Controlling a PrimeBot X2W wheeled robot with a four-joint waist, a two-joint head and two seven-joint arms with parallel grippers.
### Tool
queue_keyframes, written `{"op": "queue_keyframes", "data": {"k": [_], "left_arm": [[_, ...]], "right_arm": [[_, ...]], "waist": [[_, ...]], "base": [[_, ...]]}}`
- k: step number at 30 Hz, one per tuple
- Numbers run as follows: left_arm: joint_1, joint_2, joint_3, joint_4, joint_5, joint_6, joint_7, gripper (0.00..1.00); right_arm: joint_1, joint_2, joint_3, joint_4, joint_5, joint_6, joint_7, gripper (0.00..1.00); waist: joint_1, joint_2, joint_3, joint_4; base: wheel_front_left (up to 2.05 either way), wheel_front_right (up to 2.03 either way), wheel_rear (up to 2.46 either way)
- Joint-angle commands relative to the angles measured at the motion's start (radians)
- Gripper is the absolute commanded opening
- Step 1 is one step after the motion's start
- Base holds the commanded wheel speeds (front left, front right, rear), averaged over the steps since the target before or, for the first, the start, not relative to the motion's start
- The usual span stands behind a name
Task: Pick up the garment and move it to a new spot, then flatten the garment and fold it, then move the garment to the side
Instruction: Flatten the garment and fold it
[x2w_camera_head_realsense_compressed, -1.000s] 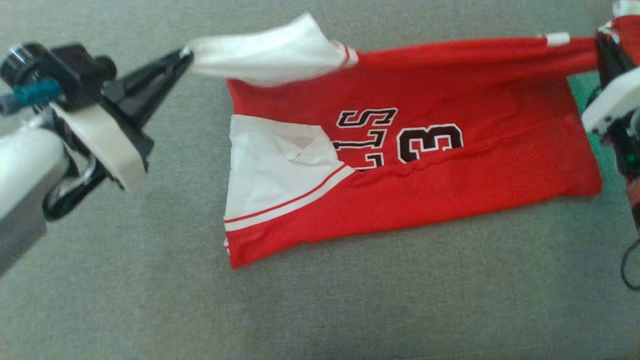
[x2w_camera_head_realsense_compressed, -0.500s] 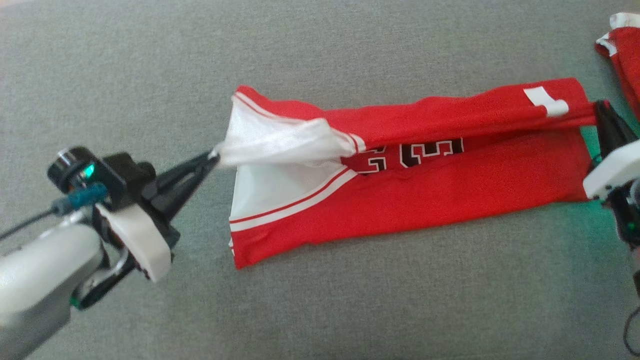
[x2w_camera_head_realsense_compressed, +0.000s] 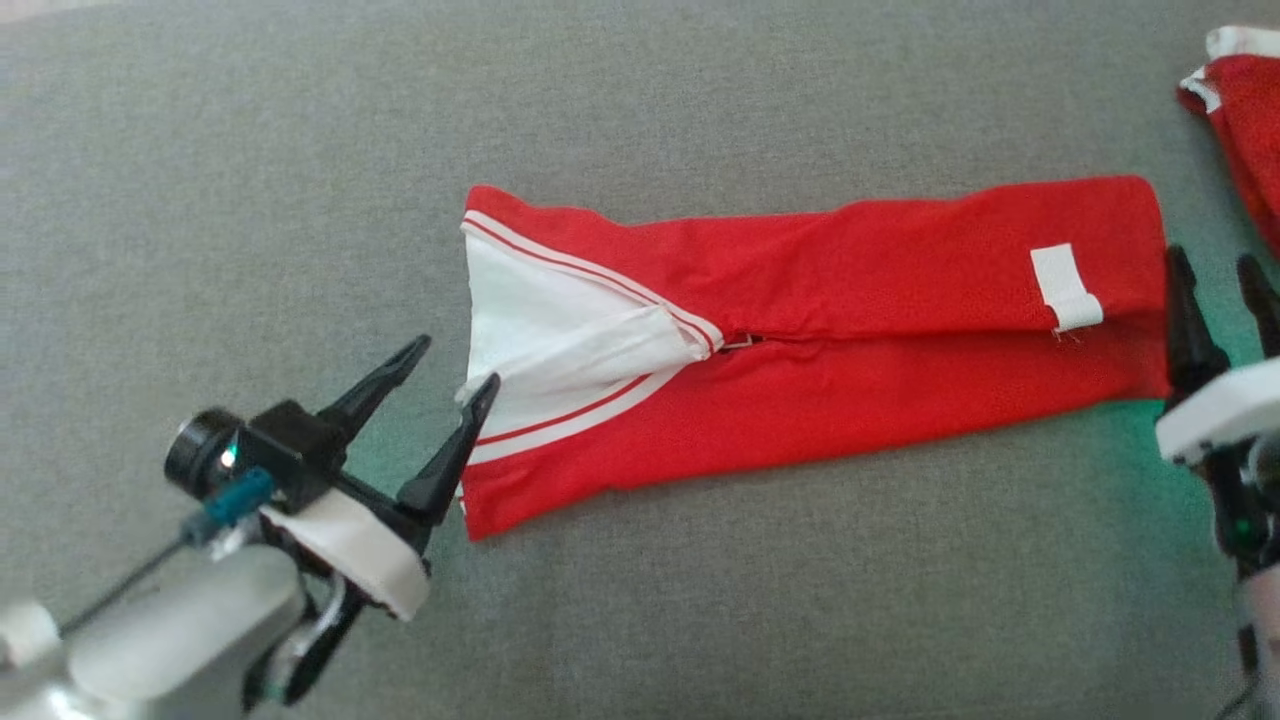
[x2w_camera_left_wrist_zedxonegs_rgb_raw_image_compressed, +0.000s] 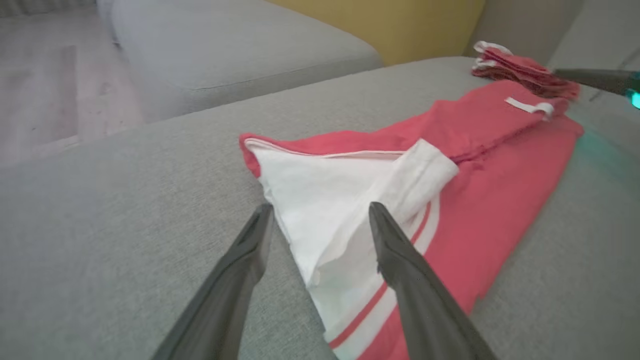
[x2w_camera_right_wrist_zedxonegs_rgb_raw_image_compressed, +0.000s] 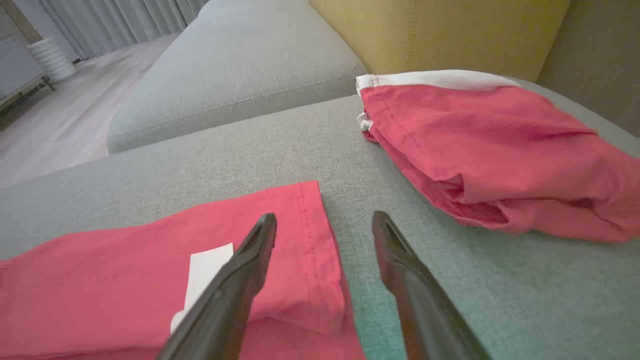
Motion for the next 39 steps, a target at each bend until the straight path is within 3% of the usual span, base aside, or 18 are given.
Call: {"op": "queue_keyframes", "data": {"k": [1, 3, 5, 9, 14, 15, 20, 25, 26, 27, 29, 34, 39], "left_arm": [[0.007, 0.018, 0.07, -0.01, -0.006, 0.033, -0.02, 1.0], [0.065, -0.035, 0.157, -0.002, -0.012, 0.126, -0.034, 1.0], [0.133, -0.098, 0.29, -0.028, 0.051, 0.201, -0.035, 1.0], [0.312, -0.232, 0.524, -0.084, 0.232, 0.286, -0.036, 1.0], [0.452, -0.355, 0.651, -0.149, 0.533, 0.291, -0.036, 1.0], [0.49, -0.408, 0.672, -0.177, 0.606, 0.281, -0.036, 1.0], [0.553, -0.494, 0.707, -0.176, 0.682, 0.208, -0.036, 1.0], [0.575, -0.53, 0.751, -0.156, 0.714, 0.157, -0.036, 1.0], [0.578, -0.537, 0.762, -0.151, 0.721, 0.145, -0.036, 1.0], [0.58, -0.544, 0.774, -0.147, 0.729, 0.135, -0.036, 1.0], [0.582, -0.556, 0.8, -0.141, 0.741, 0.116, -0.036, 1.0], [0.595, -0.58, 0.861, -0.131, 0.769, 0.079, -0.036, 1.0], [0.616, -0.597, 0.916, -0.118, 0.799, 0.042, -0.036, 1.0]], "right_arm": [[0.034, -0.004, -0.002, -0.045, -0.005, 0.007, -0.02, 1.0], [0.079, 0.021, -0.026, -0.086, -0.006, 0.007, -0.05, 1.0], [0.116, 0.046, -0.048, -0.122, -0.005, 0.007, -0.075, 1.0], [0.162, 0.083, -0.098, -0.147, 0.003, 0.007, -0.099, 1.0], [0.151, 0.1, -0.178, -0.115, 0.004, 0.007, -0.069, 1.0], [0.135, 0.097, -0.212, -0.086, -0.013, 0.007, -0.044, 1.0], [0.094, 0.094, -0.31, 0.003, -0.058, 0.007, 0.032, 1.0], [0.066, 0.103, -0.332, 0.053, -0.075, 0.007, 0.128, 1.0], [0.063, 0.104, -0.331, 0.061, -0.075, 0.007, 0.153, 0.87], [0.061, 0.104, -0.33, 0.067, -0.075, 0.007, 0.174, 0.5], [0.061, 0.104, -0.315, 0.069, -0.072, 0.007, 0.217, 0.0], [0.071, 0.088, -0.297, 0.016, -0.045, 0.007, 0.237, 0.0], [0.086, 0.007, -0.357, -0.08, -0.045, 0.007, 0.238, 0.0]], "waist": [[0.0, 0.0, -0.008, 0.005], [0.0, 0.0, -0.019, 0.01], [0.0, 0.0, -0.026, 0.016], [0.0, 0.0, -0.043, 0.04], [0.0, 0.0, -0.06, 0.082], [0.0, 0.0, -0.063, 0.1], [0.0, 0.0, -0.064, 0.141], [0.0, 0.0, -0.058, 0.153], [0.0, 0.0, -0.057, 0.156], [0.0, 0.0, -0.056, 0.158], [0.0, 0.0, -0.056, 0.16], [0.0, 0.0, -0.068, 0.147], [0.0, 0.0, -0.099, 0.123]], "base": [[0.0, 0.0, 0.0], [0.0, 0.0, 0.0], [0.0, 0.0, 0.0], [0.0, 0.0, 0.0], [0.0, 0.0, 0.0], [0.0, 0.0, 0.0], [0.0, 0.0, 0.0], [0.0, 0.0, 0.0], [0.0, 0.0, 0.0], [0.0, 0.0, 0.0], [0.0, 0.0, 0.0], [0.0, 0.0, 0.0], [0.0, 0.0, 0.0]]}}
